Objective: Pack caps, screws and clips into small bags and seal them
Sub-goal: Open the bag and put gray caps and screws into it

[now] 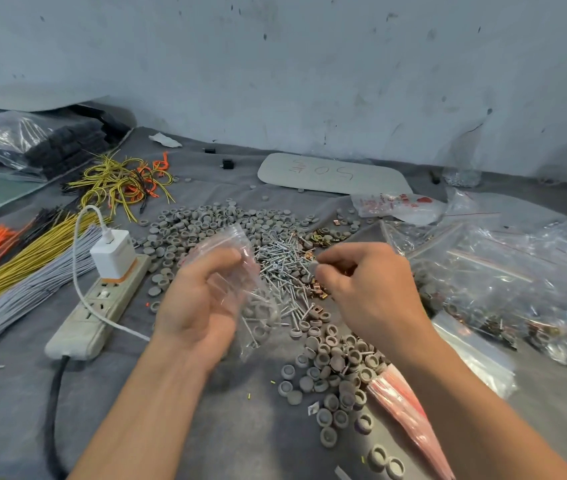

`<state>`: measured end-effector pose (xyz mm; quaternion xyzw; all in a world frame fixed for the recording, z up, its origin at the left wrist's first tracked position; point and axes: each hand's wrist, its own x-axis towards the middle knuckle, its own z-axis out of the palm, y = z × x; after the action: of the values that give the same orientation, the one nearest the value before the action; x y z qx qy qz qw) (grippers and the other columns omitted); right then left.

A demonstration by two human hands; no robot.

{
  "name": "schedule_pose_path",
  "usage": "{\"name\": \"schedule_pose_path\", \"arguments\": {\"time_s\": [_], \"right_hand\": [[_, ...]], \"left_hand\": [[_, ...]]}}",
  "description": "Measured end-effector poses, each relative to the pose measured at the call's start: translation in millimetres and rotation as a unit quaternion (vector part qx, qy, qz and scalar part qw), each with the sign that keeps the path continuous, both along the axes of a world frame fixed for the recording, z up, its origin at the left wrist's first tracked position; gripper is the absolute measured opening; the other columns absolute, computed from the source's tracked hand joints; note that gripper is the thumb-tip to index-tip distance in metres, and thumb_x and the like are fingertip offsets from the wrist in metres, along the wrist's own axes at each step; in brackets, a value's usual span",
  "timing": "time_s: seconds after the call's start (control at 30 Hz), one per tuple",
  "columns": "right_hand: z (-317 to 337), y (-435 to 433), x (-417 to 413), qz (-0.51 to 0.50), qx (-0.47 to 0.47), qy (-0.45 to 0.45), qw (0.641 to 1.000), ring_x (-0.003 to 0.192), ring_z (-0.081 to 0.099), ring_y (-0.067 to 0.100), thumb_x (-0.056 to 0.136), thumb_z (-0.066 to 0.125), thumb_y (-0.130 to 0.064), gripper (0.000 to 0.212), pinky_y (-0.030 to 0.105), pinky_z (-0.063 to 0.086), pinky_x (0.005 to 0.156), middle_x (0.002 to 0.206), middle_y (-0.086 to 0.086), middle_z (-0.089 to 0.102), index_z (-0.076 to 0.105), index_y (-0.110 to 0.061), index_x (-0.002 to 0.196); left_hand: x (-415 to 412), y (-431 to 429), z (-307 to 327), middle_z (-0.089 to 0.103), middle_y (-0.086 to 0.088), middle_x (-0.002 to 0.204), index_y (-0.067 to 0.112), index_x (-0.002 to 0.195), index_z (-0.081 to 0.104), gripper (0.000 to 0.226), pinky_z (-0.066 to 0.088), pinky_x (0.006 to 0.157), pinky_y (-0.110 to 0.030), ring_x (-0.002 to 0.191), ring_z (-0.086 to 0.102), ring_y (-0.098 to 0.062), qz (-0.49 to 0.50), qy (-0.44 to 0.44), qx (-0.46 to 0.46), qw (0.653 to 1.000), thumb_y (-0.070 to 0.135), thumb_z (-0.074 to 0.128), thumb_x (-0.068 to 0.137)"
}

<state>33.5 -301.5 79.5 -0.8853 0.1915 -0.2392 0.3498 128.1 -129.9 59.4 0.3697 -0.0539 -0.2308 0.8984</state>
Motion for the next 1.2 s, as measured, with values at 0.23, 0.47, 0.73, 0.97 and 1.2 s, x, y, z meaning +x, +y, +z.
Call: {"name": "schedule_pose_path", "arguments": {"time_s": [0.23,0.47,0.73,0.97,1.2], "right_hand": [[13,12,8,0.045,0.106,-0.128,0.985,0.062,0.061,0.001,0.091,0.078,-0.036,0.007,0.023,0.049,0.062,0.068,-0.020,0.070,0.082,-0.030,0.090],[20,26,14,0.085,-0.013,-0.088,0.992,0.118,0.050,-0.004,0.086,0.082,-0.033,0.004,0.008,0.033,0.099,0.117,-0.026,0.068,0.081,-0.036,0.088],[14,23,13,0.080,0.075,-0.082,0.991,0.102,0.062,-0.014,0.088,0.078,-0.025,0.013,0.018,0.048,0.101,0.113,-0.027,0.073,0.084,-0.036,0.090],[-2,2,5,0.007,-0.041,0.058,0.997,0.069,0.070,0.005,0.093,0.070,-0.028,0.014,0.038,0.064,0.075,0.077,-0.019,0.074,0.081,-0.032,0.086],[-31,16,9,0.077,-0.212,0.310,0.923,0.084,0.068,0.029,0.090,0.068,-0.034,0.015,0.037,0.058,0.076,0.091,0.002,0.071,0.069,-0.022,0.098]], "left_hand": [[-1,-6,-3,0.071,-0.003,0.085,0.017,0.085,0.075,0.026,0.057,0.079,-0.038,0.080,0.068,-0.018,-0.039,-0.056,0.054,0.996,0.012,0.080,0.060],[-14,-12,-13,0.076,0.001,0.092,0.037,0.108,0.056,0.058,0.058,0.072,-0.052,0.078,0.072,-0.020,0.065,-0.387,0.331,0.858,0.026,0.088,0.060],[-9,-9,-13,0.076,-0.003,0.097,0.030,0.114,0.056,0.063,0.058,0.063,-0.039,0.077,0.072,-0.018,0.017,-0.354,0.296,0.887,0.007,0.089,0.066],[12,9,-5,0.073,-0.003,0.092,0.011,0.113,0.064,0.047,0.057,0.086,-0.036,0.083,0.069,-0.014,0.008,-0.075,0.067,0.995,0.006,0.076,0.067],[22,19,-5,0.065,-0.007,0.096,0.005,0.105,0.066,0.029,0.057,0.095,-0.043,0.089,0.066,-0.021,-0.068,0.069,-0.078,0.992,0.022,0.071,0.082]]}}
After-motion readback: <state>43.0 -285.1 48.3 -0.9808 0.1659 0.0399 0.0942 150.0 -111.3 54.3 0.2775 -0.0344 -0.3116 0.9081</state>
